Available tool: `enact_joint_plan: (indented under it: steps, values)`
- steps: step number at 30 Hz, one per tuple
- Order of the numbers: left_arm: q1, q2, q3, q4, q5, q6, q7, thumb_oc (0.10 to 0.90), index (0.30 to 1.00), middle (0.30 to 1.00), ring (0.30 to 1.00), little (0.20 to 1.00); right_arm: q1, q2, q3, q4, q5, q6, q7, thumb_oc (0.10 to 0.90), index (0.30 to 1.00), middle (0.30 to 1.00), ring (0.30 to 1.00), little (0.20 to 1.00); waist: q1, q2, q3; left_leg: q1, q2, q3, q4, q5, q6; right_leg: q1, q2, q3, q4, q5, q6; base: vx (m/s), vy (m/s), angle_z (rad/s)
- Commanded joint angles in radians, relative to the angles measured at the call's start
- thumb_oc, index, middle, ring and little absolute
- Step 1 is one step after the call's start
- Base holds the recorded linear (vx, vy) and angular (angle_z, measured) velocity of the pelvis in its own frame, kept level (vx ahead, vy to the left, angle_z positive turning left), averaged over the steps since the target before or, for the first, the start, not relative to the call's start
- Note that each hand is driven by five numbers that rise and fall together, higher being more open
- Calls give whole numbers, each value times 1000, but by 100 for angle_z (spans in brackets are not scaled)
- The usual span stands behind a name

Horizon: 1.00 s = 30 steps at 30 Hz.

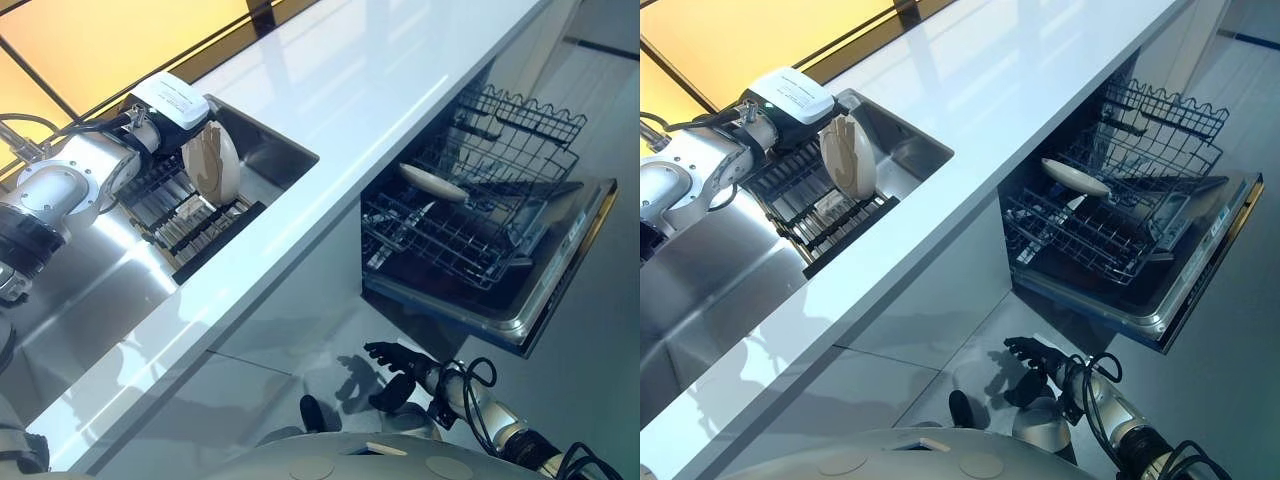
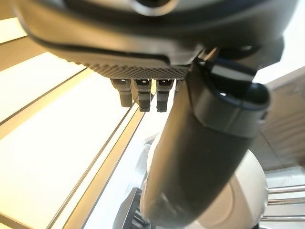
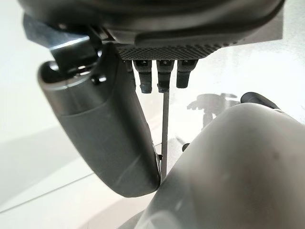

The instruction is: Pick up plates and place into dishwasher.

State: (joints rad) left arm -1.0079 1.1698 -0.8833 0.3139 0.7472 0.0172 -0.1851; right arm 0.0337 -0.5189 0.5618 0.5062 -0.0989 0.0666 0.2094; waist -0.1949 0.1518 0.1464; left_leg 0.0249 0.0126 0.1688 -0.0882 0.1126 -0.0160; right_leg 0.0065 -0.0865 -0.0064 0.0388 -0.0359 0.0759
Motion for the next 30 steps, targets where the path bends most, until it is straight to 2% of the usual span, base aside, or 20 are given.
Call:
enact_joint_plan:
  steps: [1,6,12,17,21,23,24,30]
  values:
    - [-251,12,70,133,56,113,123,800,900,900,900,900,-36,-27,-13,-79,14,-67,-14,800,900,900,900,900,-11,-16,38,24,-125,0,73,-181,48,-82,45,-6,80,-3,55,-1,-7,-8]
    - [-271,-23,82,175,49,198,191,800,900,900,900,900,-40,-34,-13,-77,11,-67,-20,800,900,900,900,900,-22,-13,56,12,-127,6,76,-175,47,-97,46,3,84,-1,51,1,4,-8]
    - [-296,-53,65,225,58,240,209,800,900,900,900,900,-57,-52,-8,-78,14,-74,-30,800,900,900,900,900,-33,-5,86,-14,-128,15,85,-169,44,-121,45,13,91,-1,46,-33,17,-5]
    - [-297,-76,51,234,84,250,160,800,900,900,900,900,-73,-59,-8,-87,20,-71,-42,800,900,900,900,900,-37,-2,106,-30,-129,12,91,-164,42,-135,45,18,97,-1,44,-30,4,0]
    - [-277,-86,44,230,128,269,6,800,900,900,900,900,-84,-57,-18,-93,18,-64,-55,800,900,900,900,900,-38,-1,120,-39,-129,10,94,-161,41,-141,46,19,98,-1,43,-26,1,0]
    - [-273,-89,43,227,152,261,-48,800,900,900,900,900,-85,-54,-22,-91,16,-65,-63,800,900,900,900,900,-37,-3,125,-42,-129,8,95,-160,42,-143,47,19,98,0,43,-16,-7,0]
    - [-280,-90,35,228,209,220,-97,800,900,900,900,900,-89,-55,-27,-91,17,-62,-67,800,900,900,900,900,-37,-4,129,-42,-130,6,96,-160,42,-141,47,18,97,2,43,0,0,0]
    - [-275,-83,21,192,186,142,-206,800,900,900,900,900,-87,-50,-43,-83,12,-65,-76,800,900,900,900,900,-32,-9,135,-42,-131,1,103,-160,42,-134,44,11,95,4,43,0,0,0]
